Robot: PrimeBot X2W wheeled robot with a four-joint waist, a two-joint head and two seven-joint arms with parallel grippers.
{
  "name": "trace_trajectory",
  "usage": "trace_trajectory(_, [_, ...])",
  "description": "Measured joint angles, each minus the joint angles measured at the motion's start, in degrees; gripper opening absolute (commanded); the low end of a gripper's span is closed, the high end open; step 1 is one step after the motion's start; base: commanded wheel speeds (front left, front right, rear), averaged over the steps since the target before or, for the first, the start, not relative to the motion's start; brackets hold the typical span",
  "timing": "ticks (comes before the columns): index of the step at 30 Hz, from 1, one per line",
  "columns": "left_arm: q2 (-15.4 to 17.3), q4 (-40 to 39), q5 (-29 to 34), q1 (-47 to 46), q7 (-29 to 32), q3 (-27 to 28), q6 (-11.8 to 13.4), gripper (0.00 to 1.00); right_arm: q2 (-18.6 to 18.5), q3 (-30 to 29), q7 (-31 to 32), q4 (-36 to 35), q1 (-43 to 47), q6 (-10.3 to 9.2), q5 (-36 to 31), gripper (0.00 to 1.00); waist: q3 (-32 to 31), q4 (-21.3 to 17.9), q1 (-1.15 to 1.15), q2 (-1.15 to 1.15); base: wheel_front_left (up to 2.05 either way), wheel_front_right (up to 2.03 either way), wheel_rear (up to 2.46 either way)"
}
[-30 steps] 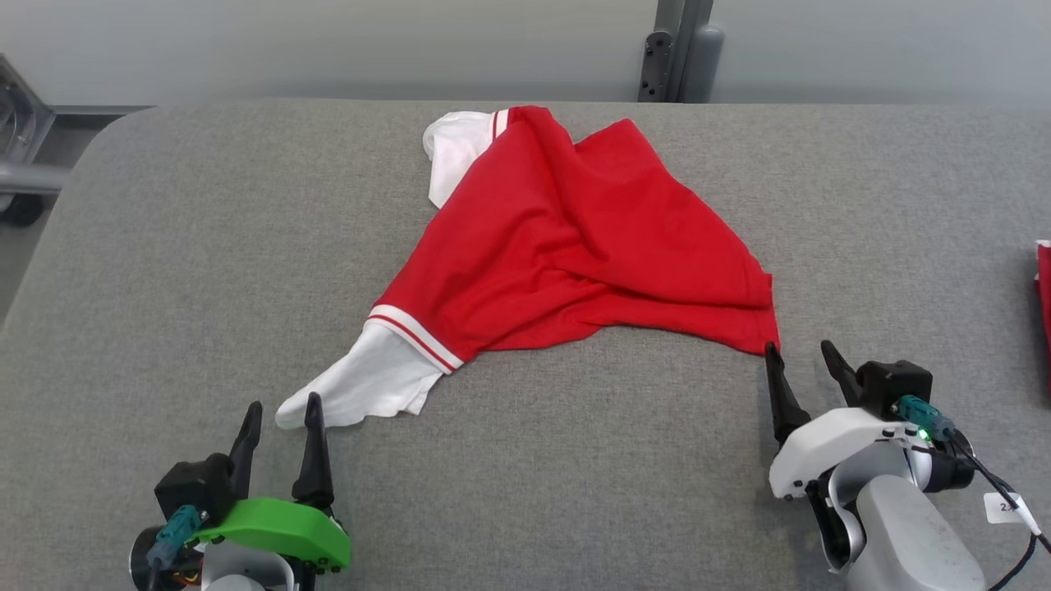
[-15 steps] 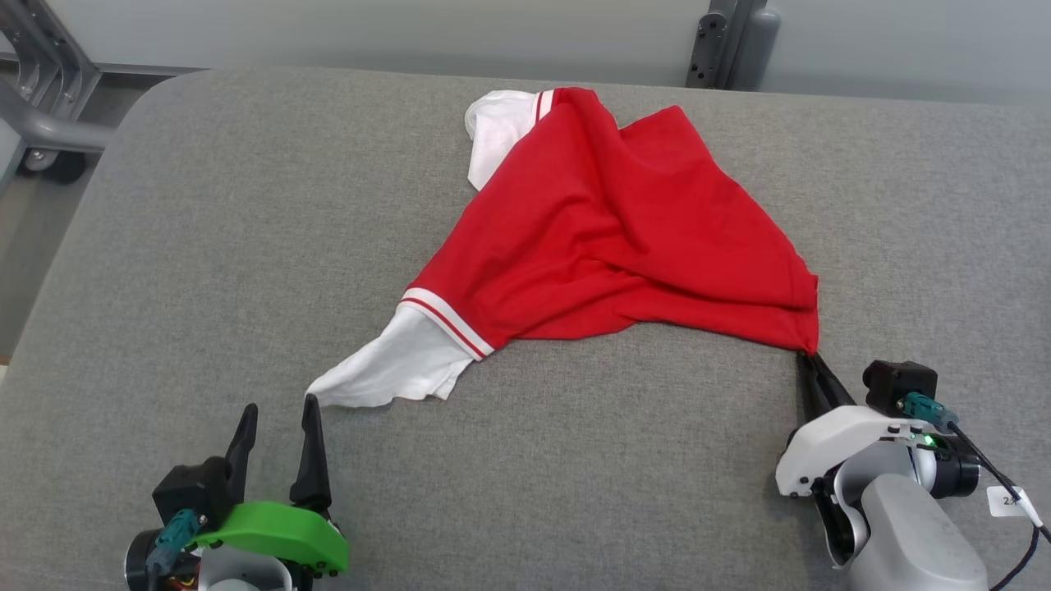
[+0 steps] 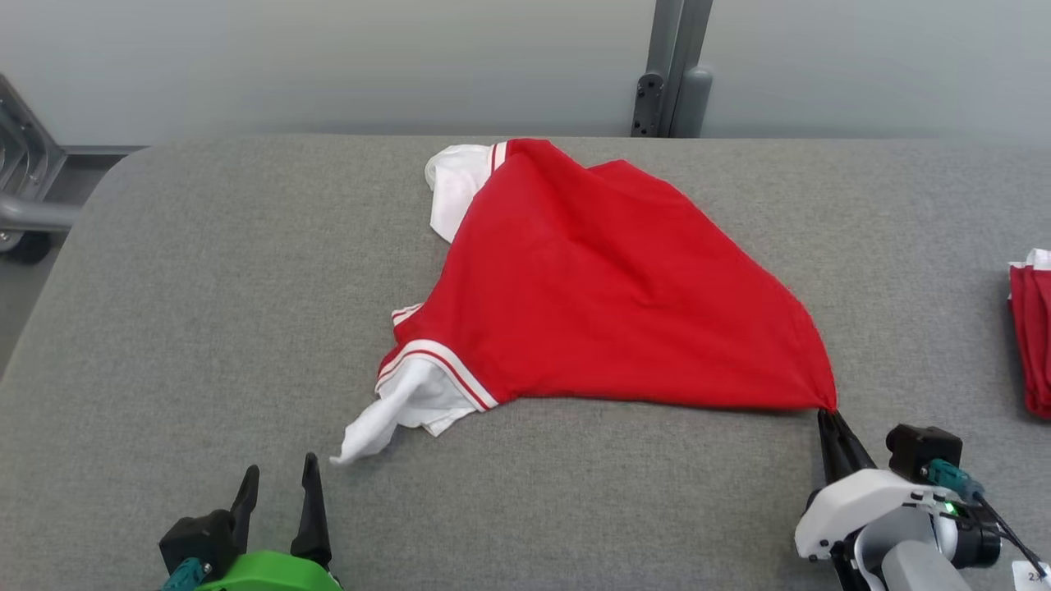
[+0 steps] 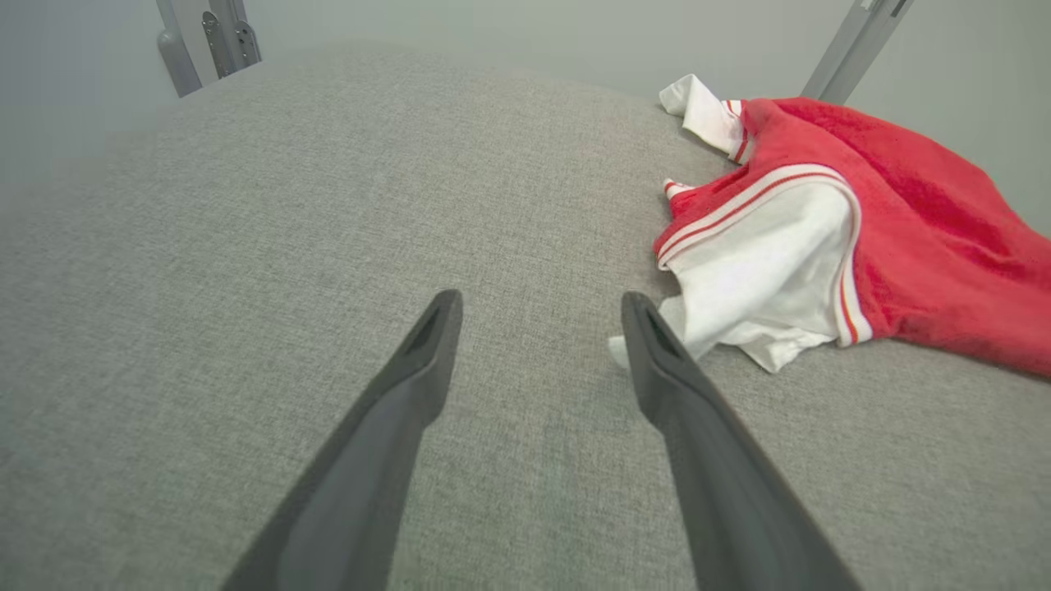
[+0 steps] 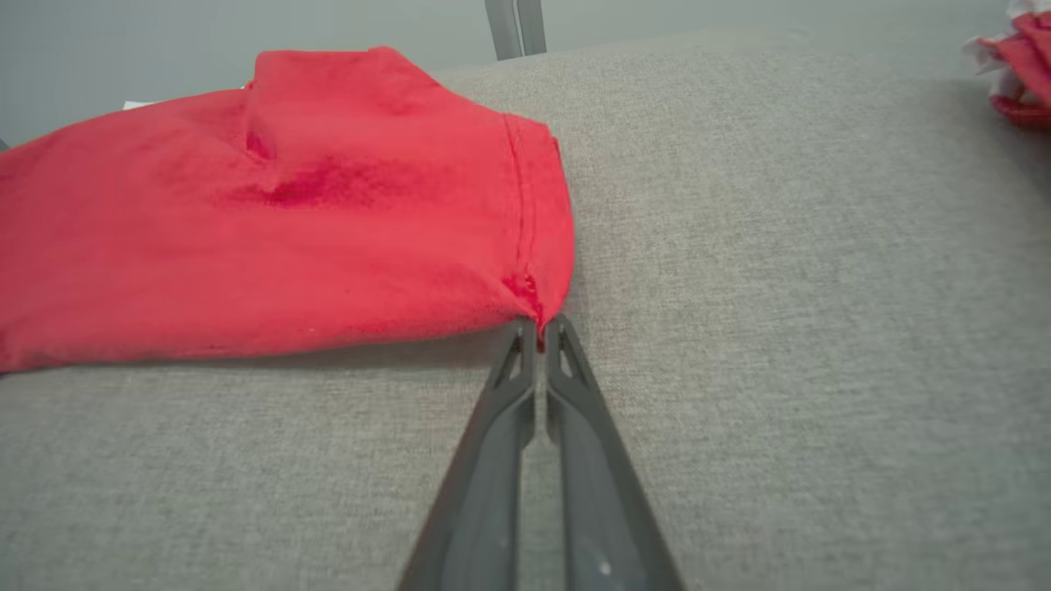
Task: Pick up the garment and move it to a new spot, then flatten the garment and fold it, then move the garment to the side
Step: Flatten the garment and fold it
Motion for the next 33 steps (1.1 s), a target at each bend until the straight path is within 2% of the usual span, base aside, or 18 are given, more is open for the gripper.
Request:
trace_trajectory(8, [0.0, 0.5, -0.4, 2.3, 0.0, 0.4, 0.5, 1.0, 0.0, -3.1, 0.0, -2.3, 3.0, 0.0, -1.5, 0.0, -3.6, -2.1, 0.0, 0.0, 0.0, 0.0, 0.0])
trace_trajectory(9, [0.0, 0.5, -0.4, 2.5, 0.0, 0.3, 0.5, 1.0, 0.1, -3.7, 0.0, -3.2, 3.1, 0.0, -2.0, 0.33, -3.9, -2.3, 0.0, 0.0, 0.0, 0.0, 0.0])
trace_trajectory(10, [0.0, 0.4, -0.5, 2.7, 0.0, 0.3, 0.5, 1.0, 0.0, -3.8, 0.0, -4.2, 3.1, 0.0, -2.3, 1.0, -4.1, -2.5, 0.0, 0.0, 0.0, 0.0, 0.0])
trace_trajectory(22, [0.0, -3.8, 3.0, 3.0, 0.0, 0.4, 1.5, 1.0, 0.0, 1.7, 0.0, -16.1, 5.3, 0.0, -1.7, 1.0, -4.5, -4.6, 0.0, 0.0, 0.0, 0.0, 0.0])
trace_trajectory(29, [0.0, -4.5, 2.8, 3.4, 0.0, -0.4, 1.4, 1.0, 0.0, 2.1, 0.0, -16.2, 7.1, -0.01, -1.9, 1.0, -4.2, -5.2, 0.0, 0.0, 0.0, 0.0, 0.0])
trace_trajectory(33, [0.0, -2.3, 0.6, 3.6, 0.0, -3.2, -0.8, 1.0, 0.0, 2.2, 0.0, -15.4, 7.1, 0.0, -1.9, 1.0, -3.8, -5.4, 0.0, 0.0, 0.0, 0.0, 0.0])
